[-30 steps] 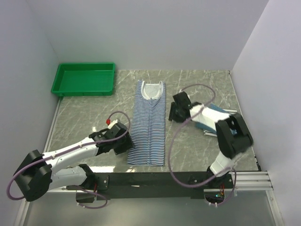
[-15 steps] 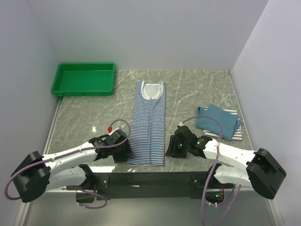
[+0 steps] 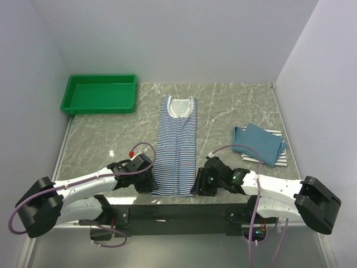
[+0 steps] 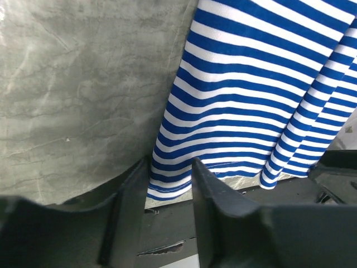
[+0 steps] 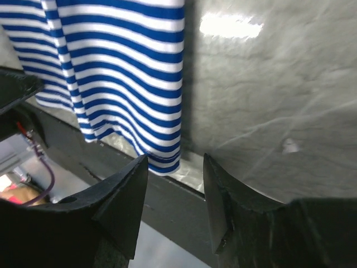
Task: Fold and stack the tank tops
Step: Fold the tank top
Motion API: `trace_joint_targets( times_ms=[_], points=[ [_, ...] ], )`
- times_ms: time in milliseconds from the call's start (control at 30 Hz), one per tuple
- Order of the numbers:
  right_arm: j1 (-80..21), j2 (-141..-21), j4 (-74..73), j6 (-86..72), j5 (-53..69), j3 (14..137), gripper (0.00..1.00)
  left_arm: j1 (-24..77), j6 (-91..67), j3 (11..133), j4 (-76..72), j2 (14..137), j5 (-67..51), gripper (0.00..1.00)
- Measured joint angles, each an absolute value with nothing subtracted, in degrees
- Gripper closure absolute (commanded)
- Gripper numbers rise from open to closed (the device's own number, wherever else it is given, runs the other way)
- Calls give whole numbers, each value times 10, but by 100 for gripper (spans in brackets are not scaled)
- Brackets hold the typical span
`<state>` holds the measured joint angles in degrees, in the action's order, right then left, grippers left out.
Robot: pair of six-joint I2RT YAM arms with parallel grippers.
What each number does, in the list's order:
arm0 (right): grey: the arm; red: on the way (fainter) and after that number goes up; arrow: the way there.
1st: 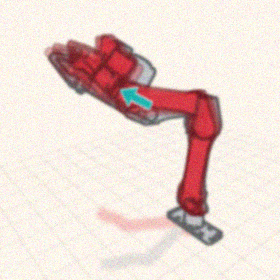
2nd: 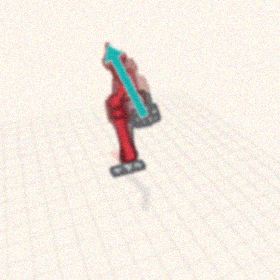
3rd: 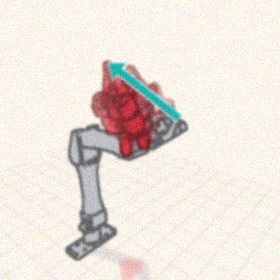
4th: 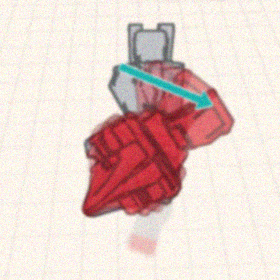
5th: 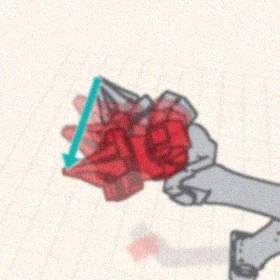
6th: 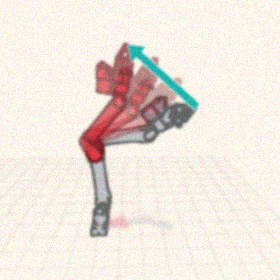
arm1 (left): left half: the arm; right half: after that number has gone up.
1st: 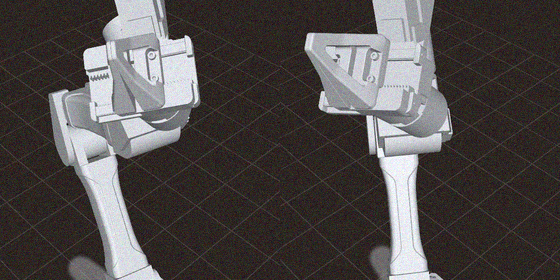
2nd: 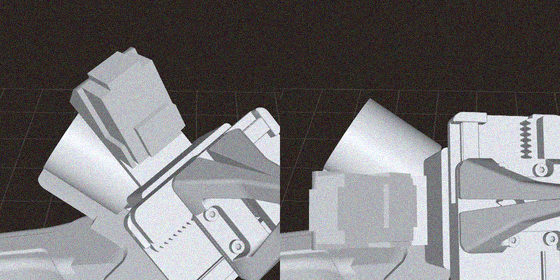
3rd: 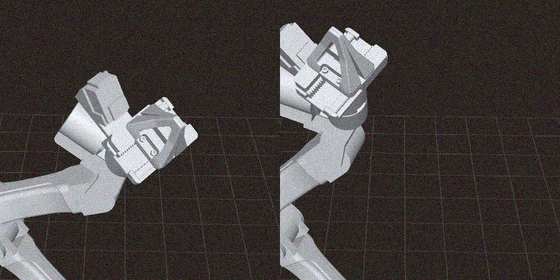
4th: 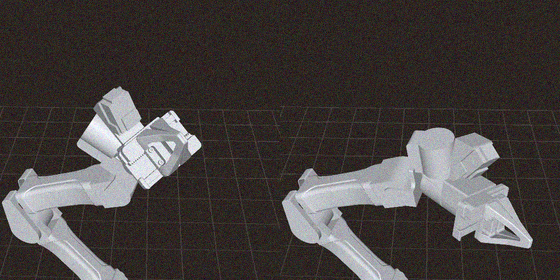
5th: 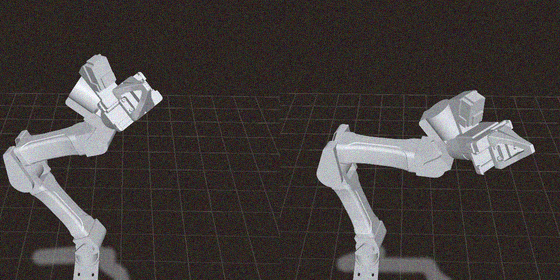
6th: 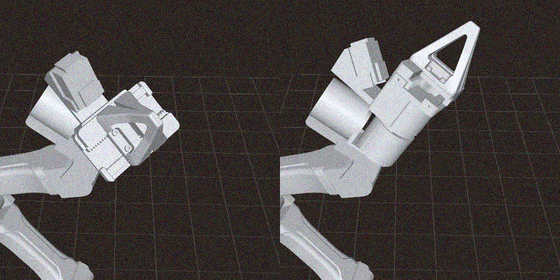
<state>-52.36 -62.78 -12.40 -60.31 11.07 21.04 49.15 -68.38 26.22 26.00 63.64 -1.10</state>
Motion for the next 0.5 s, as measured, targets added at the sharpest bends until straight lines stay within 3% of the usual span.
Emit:
trace_joint_targets(
  times_ms=[300, 367, 433, 500],
  points=[
    [-564, -653, -85, -636, 121, 202, 65, 493, -682, 255, 244, 645, -22, 76],
    [-571, -657, -81, -639, 121, 201, 78, 495, -682, 252, 241, 643, -23, 83],
    [-575, -660, -77, -645, 121, 196, 92, 498, -683, 249, 239, 642, -24, 98],
    [-576, -660, -79, -648, 117, 194, 99, 505, -685, 247, 235, 637, -23, 99]
  ],
)
